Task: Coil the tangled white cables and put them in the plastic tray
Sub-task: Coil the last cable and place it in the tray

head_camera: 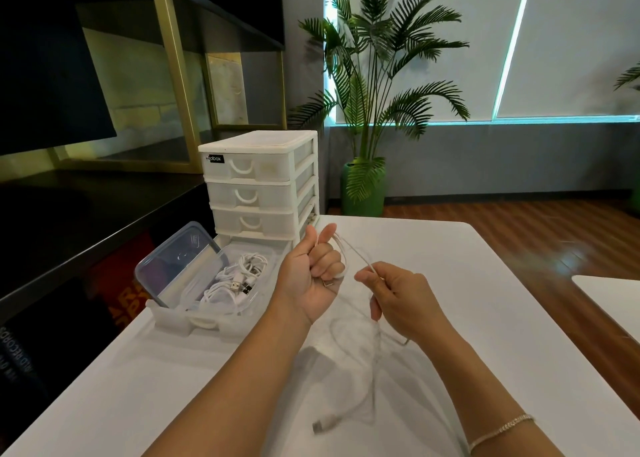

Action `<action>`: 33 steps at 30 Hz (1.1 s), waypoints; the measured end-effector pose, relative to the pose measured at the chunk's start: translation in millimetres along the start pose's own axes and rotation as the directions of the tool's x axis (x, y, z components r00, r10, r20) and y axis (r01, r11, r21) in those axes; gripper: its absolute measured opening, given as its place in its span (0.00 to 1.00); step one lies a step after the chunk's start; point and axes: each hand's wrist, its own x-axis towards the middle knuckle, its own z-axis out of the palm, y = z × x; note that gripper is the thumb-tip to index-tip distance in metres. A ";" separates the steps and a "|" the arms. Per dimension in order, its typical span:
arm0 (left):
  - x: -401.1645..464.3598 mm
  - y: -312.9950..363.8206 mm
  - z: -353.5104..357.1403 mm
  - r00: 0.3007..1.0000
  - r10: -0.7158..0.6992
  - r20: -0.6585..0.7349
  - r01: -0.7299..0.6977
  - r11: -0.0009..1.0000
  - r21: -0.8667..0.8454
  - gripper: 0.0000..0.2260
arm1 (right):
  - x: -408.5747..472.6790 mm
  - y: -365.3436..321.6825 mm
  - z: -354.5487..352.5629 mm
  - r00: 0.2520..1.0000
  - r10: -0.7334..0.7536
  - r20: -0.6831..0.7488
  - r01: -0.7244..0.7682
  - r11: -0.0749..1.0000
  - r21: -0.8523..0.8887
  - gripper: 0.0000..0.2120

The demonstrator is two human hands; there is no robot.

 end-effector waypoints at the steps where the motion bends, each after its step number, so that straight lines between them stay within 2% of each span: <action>1: 0.1 -0.8 -0.1 1.000 0.012 -0.003 -0.012 1.000 -0.023 0.19 | -0.6 -0.1 0.0 1.000 -0.004 0.014 0.005 1.000 -0.025 0.15; 5: 0.4 -3.1 1.1 0.999 0.040 -0.010 -0.041 0.997 -0.068 0.19 | -2.1 -0.4 -0.8 0.997 -0.042 0.065 0.051 0.990 -0.135 0.15; 8: 2.4 -3.4 1.6 0.998 0.057 -0.028 -0.058 0.998 -0.040 0.17 | -3.2 0.2 -0.4 0.993 -0.087 0.077 0.103 0.968 -0.227 0.14; 11: 3.0 -4.8 0.8 0.994 0.089 -0.057 -0.084 0.993 0.083 0.16 | -4.3 -1.5 0.6 0.991 -0.111 0.070 0.127 0.950 -0.286 0.13; 13: 2.2 -8.1 1.3 0.990 0.127 -0.065 -0.106 0.958 0.265 0.14 | -4.7 -3.9 0.3 0.991 -0.117 0.068 0.132 0.941 -0.313 0.12; 15: -0.9 -12.1 4.2 0.982 0.177 -0.066 -0.123 0.864 0.489 0.10 | -4.9 -6.1 -0.3 0.989 -0.125 0.073 0.143 0.926 -0.350 0.12; 18: -5.8 -15.8 7.7 0.972 0.228 -0.059 -0.117 0.684 0.720 0.13 | -5.0 -8.3 -1.6 0.989 -0.133 0.057 0.145 0.911 -0.387 0.12; 23: -4.0 -19.2 4.7 0.962 0.271 -0.021 -0.118 0.486 0.866 0.12 | -5.7 -12.0 -2.8 0.992 -0.125 0.017 0.121 0.903 -0.412 0.11; 25: -3.0 -21.0 3.0 0.964 0.265 0.020 -0.120 0.368 0.922 0.18 | -6.0 -12.9 -2.3 0.994 -0.105 0.005 0.098 0.907 -0.410 0.09; 28: -4.2 -22.3 3.6 0.963 0.261 0.069 -0.133 0.239 0.962 0.19 | -6.2 -13.8 -3.8 0.997 -0.077 -0.008 0.068 0.913 -0.403 0.08; 31: -3.3 -21.9 0.4 0.963 0.254 0.092 -0.107 0.045 0.993 0.19 | -5.9 -16.1 -8.4 0.998 -0.059 -0.030 0.043 0.921 -0.387 0.08; 33: -4.8 -23.1 -0.2 0.971 0.212 0.113 -0.112 -0.013 0.994 0.19 | -5.4 -17.9 -10.3 0.998 -0.059 -0.038 0.040 0.921 -0.388 0.07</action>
